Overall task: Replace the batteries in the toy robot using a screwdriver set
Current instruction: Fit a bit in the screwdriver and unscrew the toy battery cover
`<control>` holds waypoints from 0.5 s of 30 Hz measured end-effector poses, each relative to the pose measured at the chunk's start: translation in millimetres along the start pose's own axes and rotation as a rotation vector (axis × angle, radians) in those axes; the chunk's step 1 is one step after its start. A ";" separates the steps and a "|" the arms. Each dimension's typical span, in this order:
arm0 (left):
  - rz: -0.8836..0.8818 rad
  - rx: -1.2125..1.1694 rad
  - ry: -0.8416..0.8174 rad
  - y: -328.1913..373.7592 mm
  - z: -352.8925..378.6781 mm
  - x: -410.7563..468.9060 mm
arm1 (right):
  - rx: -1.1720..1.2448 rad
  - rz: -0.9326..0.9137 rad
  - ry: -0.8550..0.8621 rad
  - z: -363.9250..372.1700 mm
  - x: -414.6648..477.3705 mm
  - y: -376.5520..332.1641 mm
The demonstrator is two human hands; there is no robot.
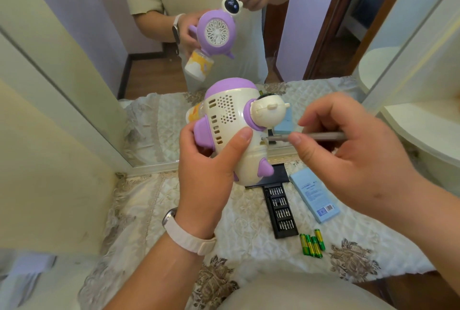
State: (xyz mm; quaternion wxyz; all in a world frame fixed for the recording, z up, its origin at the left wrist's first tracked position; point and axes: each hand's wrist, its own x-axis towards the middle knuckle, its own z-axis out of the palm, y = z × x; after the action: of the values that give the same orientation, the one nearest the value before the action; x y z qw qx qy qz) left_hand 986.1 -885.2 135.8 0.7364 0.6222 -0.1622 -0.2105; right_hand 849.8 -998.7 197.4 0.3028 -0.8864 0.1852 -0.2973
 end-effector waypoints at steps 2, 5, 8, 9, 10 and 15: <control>0.010 -0.023 0.007 3.1 1.2 -0.8 | 0.035 0.015 0.020 -0.9 0.0 -1.1; 0.022 -0.038 -0.011 8.1 1.2 -1.9 | 0.123 0.068 0.078 -2.9 0.9 -5.2; 0.032 -0.043 -0.031 11.5 3.0 -1.9 | 0.182 0.095 0.118 -4.3 1.5 -8.5; 0.035 -0.047 -0.037 12.2 4.2 -1.5 | 0.183 0.097 0.127 -4.7 1.6 -9.1; 0.038 -0.052 -0.040 13.0 5.3 -1.1 | 0.173 0.099 0.135 -5.5 1.9 -9.6; 0.042 -0.057 -0.051 15.6 8.8 1.9 | 0.040 0.117 0.125 -12.0 3.7 -12.5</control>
State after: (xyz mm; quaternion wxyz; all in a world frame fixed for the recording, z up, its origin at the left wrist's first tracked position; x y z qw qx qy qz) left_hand 984.9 -891.5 152.6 0.7537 0.5918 -0.1880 -0.2153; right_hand 846.9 -996.4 214.7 0.3253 -0.8474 0.2492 -0.3375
